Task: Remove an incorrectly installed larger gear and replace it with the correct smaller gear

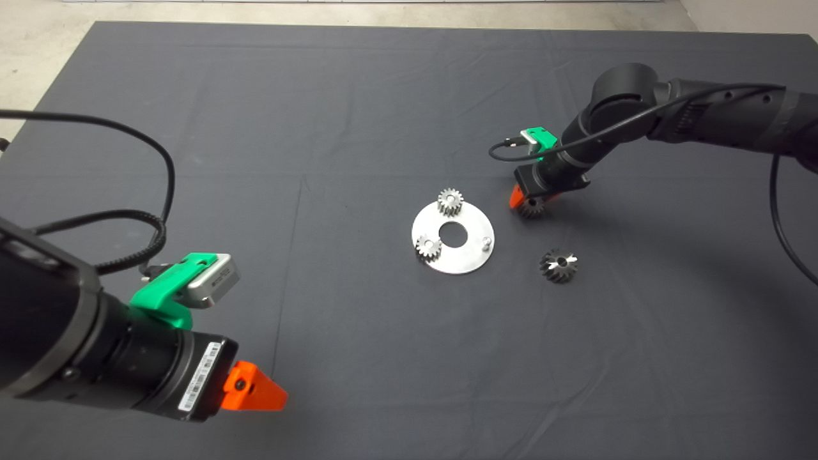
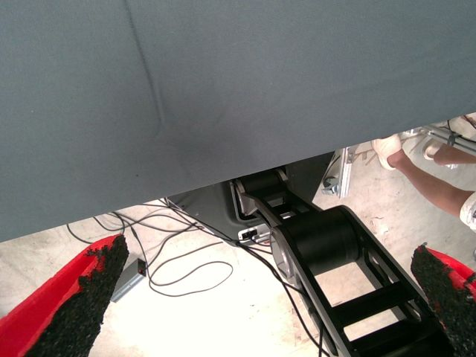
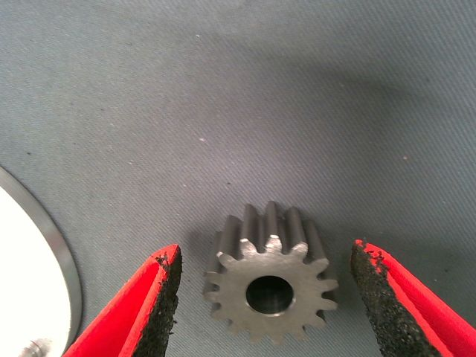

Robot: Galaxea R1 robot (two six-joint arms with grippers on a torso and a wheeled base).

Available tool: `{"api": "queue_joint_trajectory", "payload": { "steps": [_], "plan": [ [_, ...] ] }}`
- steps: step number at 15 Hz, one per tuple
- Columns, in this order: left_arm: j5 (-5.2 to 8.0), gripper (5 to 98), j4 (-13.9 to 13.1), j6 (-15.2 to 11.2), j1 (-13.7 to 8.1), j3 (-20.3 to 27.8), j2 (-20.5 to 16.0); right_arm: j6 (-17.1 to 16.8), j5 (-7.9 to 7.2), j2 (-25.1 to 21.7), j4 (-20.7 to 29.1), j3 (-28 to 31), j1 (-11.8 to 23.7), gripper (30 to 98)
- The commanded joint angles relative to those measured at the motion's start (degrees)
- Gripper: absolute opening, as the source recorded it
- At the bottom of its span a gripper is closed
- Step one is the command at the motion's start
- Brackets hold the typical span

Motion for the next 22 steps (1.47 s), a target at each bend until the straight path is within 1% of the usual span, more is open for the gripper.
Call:
{"api": "queue_joint_trajectory", "payload": {
  "steps": [1, 5, 7, 11, 12, 14, 16, 18, 22],
  "plan": [
    [-0.08, 98.1, -0.9, 0.1, -0.5, 0.7, -0.1, 0.0, 0.17, 0.1, -1.7, 0.3, 0.9, 60.6],
    [-0.08, 98.1, -1.0, 0.1, -0.5, 0.7, -0.1, 0.0, -0.01, 0.0, -1.7, 0.3, 0.4, 60.6],
    [-0.08, 98.1, -0.9, 0.1, -0.5, 0.7, -0.3, 0.0, -0.1, 0.0, -1.7, 0.4, 0.3, 56.3],
    [-0.08, 98.1, -0.9, 0.1, -0.5, 0.7, -0.3, 0.0, -0.1, -0.1, -1.7, 0.5, 0.2, 55.2],
    [-0.06, 98.1, -0.9, 0.1, -0.5, 0.7, -0.3, 0.0, -0.19, -0.2, -1.7, 0.5, 0.3, 52.1],
    [-0.07, 98.1, -0.9, 0.1, -0.5, 0.7, -0.3, 0.0, -0.1, -0.3, -1.7, 0.5, 0.3, 51.7],
    [0.01, 98.1, -0.9, 0.1, -0.5, 0.7, -0.3, 0.0, -0.1, -0.4, -1.7, 0.5, 0.3, 47.3],
    [0.01, 98.1, -0.9, 0.1, -0.5, 0.7, -0.3, 0.0, -0.19, -0.4, -1.7, 0.5, 0.3, 45.0],
    [-0.05, 98.1, -0.9, 0.1, -0.5, 0.7, -0.3, 0.0, -0.45, -0.5, -1.7, 1.1, 0.4, 43.7]
  ]
}}
